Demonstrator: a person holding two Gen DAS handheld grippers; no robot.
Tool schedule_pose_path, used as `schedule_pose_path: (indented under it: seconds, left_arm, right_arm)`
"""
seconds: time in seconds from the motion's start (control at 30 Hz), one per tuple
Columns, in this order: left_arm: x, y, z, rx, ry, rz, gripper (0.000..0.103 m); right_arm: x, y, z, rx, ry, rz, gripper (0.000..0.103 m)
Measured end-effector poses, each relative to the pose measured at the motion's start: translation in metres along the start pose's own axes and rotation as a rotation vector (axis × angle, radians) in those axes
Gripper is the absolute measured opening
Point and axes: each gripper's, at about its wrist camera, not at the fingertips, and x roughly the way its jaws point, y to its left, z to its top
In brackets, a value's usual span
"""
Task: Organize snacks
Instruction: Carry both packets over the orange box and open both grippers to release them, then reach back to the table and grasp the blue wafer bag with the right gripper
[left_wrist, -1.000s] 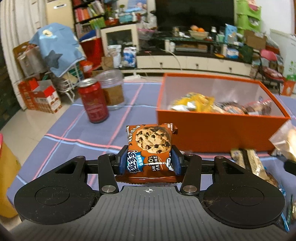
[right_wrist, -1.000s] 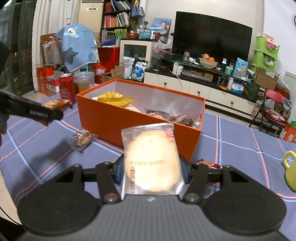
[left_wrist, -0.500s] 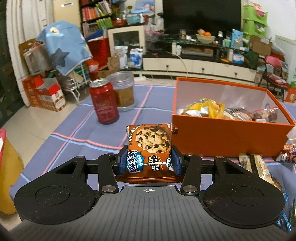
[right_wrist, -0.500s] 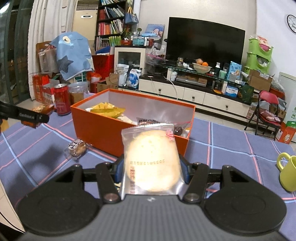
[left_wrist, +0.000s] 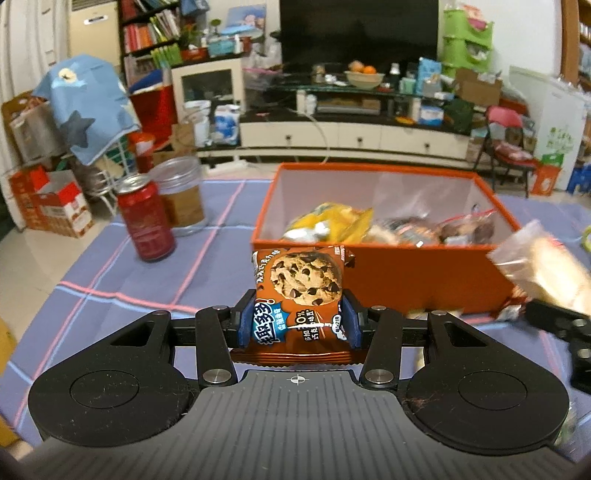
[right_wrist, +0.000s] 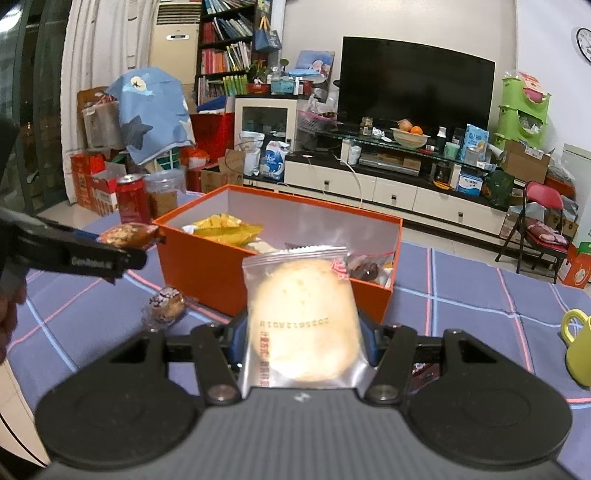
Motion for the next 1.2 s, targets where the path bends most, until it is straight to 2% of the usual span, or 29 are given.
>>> schedule_pose_path:
  seconds: [0.17, 0.27, 0.47, 0.53, 0.57, 0.63, 0.67, 0.7, 0.83, 0.93, 1.03, 1.13, 1.2]
  left_arm:
    - [0.011, -0.016, 0.037, -0.016, -0.049, -0.075, 0.018]
    - [0.036, -0.027, 0.063, -0.01, -0.053, -0.075, 0.018]
    - [0.1, -0.054, 0.094, 0.006, 0.005, -0.079, 0.02]
    - [0.12, -0.057, 0.098, 0.004, 0.025, -0.068, 0.031]
    - [0.126, -0.056, 0.099, -0.003, 0.035, -0.067, 0.042]
    - [0.122, -0.05, 0.099, -0.016, 0.023, -0.091, 0.052]
    - [0.116, -0.047, 0.099, -0.016, 0.002, -0.098, 0.062]
    - [0.107, -0.043, 0.097, -0.013, -0.017, -0.099, 0.068]
    - [0.066, -0.023, 0.082, -0.016, -0.047, -0.12, 0.069]
    - [0.024, -0.007, 0.054, -0.036, -0.071, -0.152, 0.07]
    - [-0.011, 0.003, 0.019, -0.021, -0.07, -0.186, 0.07]
    - [-0.031, 0.009, -0.018, 0.009, -0.048, -0.216, 0.072]
    - [-0.032, 0.01, -0.043, 0.039, -0.004, -0.254, 0.072]
  right_arm:
    - [0.018, -0.015, 0.031, 0.051, -0.025, 0.014, 0.06]
    - [0.045, -0.035, 0.052, 0.129, -0.02, 0.025, 0.06]
    - [0.094, -0.056, 0.069, 0.18, -0.006, -0.001, 0.06]
    - [0.104, -0.059, 0.072, 0.176, -0.009, -0.006, 0.06]
    - [0.11, -0.06, 0.073, 0.173, -0.006, -0.006, 0.062]
    - [0.114, -0.063, 0.071, 0.181, -0.005, 0.002, 0.066]
    - [0.112, -0.064, 0.071, 0.18, -0.012, 0.003, 0.068]
    - [0.109, -0.065, 0.072, 0.173, -0.018, -0.001, 0.069]
    - [0.075, -0.076, 0.078, 0.173, -0.073, -0.018, 0.071]
    - [0.035, -0.083, 0.074, 0.173, -0.118, -0.02, 0.078]
    - [-0.008, -0.084, 0.05, 0.153, -0.134, -0.007, 0.081]
    - [-0.041, -0.083, 0.01, 0.142, -0.083, -0.038, 0.083]
    - [-0.054, -0.081, -0.014, 0.146, -0.047, -0.039, 0.087]
